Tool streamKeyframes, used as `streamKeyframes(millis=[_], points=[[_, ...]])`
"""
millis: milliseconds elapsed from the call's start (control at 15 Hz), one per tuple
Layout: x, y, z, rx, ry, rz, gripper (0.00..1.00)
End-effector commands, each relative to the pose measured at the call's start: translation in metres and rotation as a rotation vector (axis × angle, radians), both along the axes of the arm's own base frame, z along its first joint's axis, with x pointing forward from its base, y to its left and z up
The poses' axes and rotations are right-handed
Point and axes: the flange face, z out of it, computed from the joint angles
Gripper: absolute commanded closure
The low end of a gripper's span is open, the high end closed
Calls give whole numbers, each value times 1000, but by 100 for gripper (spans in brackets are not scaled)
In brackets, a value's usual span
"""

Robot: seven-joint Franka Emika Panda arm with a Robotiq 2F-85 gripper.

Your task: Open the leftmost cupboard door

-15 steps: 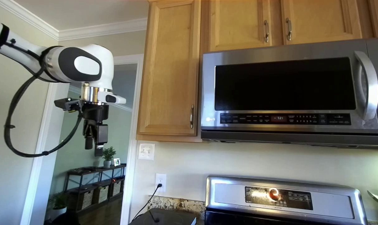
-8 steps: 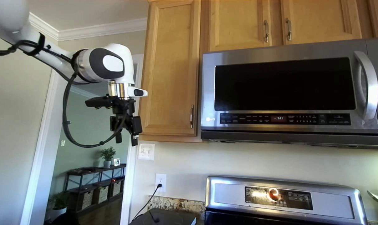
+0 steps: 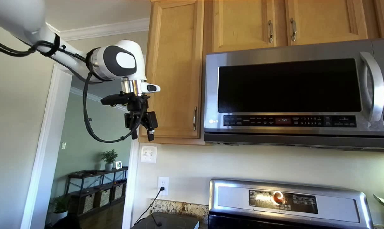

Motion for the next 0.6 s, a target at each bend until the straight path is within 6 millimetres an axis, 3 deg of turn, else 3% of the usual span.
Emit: streamKeyframes(millis=[0,267,533], points=[[0,0,1,0,0,-1,0],[0,0,1,1,0,-3,0],[17,-20,10,-12,-54,13,0]])
